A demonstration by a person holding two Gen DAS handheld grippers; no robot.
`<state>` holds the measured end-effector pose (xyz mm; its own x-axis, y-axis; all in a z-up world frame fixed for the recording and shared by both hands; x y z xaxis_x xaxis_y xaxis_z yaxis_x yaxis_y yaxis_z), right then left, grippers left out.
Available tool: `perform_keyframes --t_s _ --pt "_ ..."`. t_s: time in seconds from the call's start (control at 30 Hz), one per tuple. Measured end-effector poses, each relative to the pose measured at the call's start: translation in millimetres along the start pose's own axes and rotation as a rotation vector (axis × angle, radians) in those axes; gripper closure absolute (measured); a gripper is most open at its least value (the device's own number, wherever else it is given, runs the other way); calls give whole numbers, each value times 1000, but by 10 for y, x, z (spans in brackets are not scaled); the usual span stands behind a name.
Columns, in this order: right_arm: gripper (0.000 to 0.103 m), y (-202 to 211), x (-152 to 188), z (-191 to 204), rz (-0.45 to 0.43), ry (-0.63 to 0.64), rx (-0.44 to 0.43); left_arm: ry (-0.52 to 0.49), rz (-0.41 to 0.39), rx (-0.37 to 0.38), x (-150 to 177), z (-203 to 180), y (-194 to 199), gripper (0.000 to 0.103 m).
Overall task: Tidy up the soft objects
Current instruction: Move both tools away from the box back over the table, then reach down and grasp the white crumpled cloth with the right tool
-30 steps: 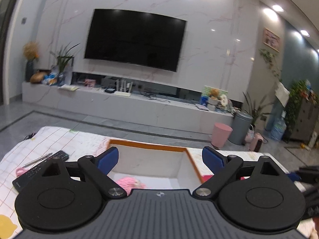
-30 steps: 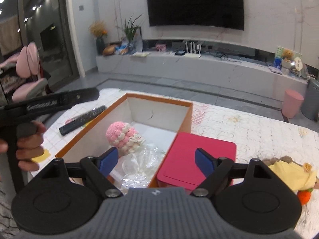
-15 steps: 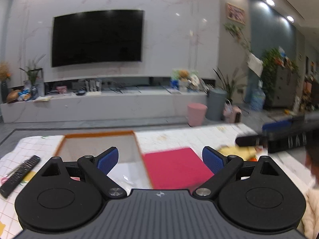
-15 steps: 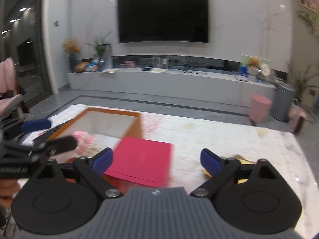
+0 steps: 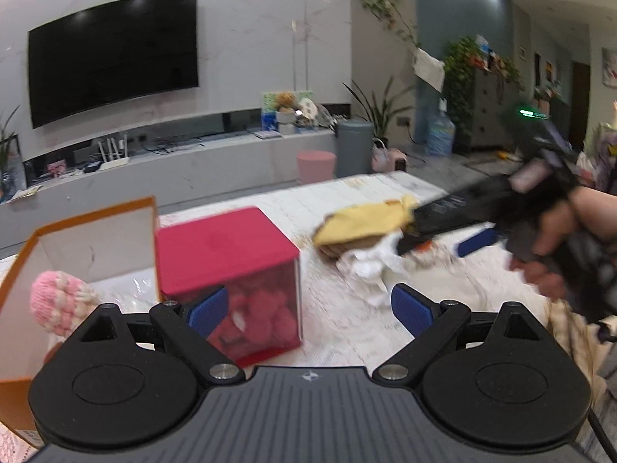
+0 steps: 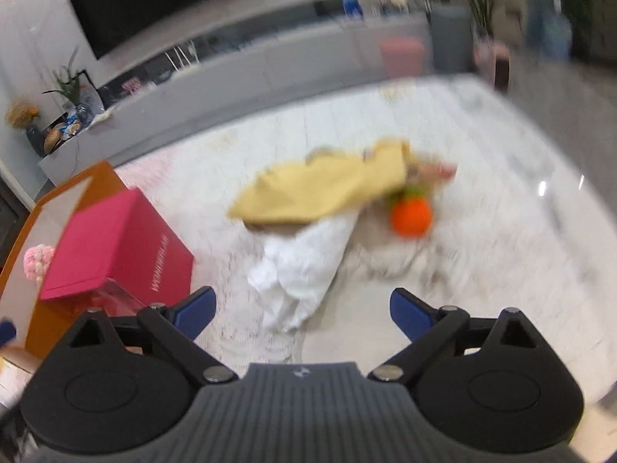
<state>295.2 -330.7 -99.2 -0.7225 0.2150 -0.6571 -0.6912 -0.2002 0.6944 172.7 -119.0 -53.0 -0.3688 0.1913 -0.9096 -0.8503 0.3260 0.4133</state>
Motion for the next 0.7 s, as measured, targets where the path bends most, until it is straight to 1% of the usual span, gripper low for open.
perform_keyframes --t_s 0.1,0.17,0.2,0.27,0.33,0.47,0.53,0.6,0.63,0.7 --pt "11 -256 48 69 27 -82 -32 -15 25 3 102 -37 -39 0" --pt "12 -389 35 175 18 -81 -59 -9 43 8 165 -36 -63 0" --pt "12 -443 23 222 6 -61 -42 -2 54 19 192 -24 -80 0" --pt "13 -521 9 285 -18 0 42 7 76 27 258 -26 -102 0" --pt "13 -626 22 327 -25 43 56 8 87 22 275 -10 -112 0" --pt "13 -873 95 358 7 49 100 22 90 18 267 26 -93 0" --pt "14 -969 107 394 -1 75 112 34 92 21 273 67 -73 0" --pt "29 -1028 126 423 -14 103 123 41 95 23 278 112 -51 0" --pt "38 -1063 131 431 -17 117 136 43 96 23 282 136 -42 0" --pt "47 -1090 139 414 -20 123 151 50 99 20 291 186 -36 0"
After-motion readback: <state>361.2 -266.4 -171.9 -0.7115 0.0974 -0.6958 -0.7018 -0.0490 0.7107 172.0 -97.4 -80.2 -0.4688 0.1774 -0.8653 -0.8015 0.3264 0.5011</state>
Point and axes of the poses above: each gripper's, at about its wrist camera, not at the fingertips, and y roughly against the way its jaws point, z to its left, x to its underside, the point moved 7 cm from there along -y, roughly the way its jaws point, and after that the axes turned 4 degrees about -z, right-handed, at the moved point
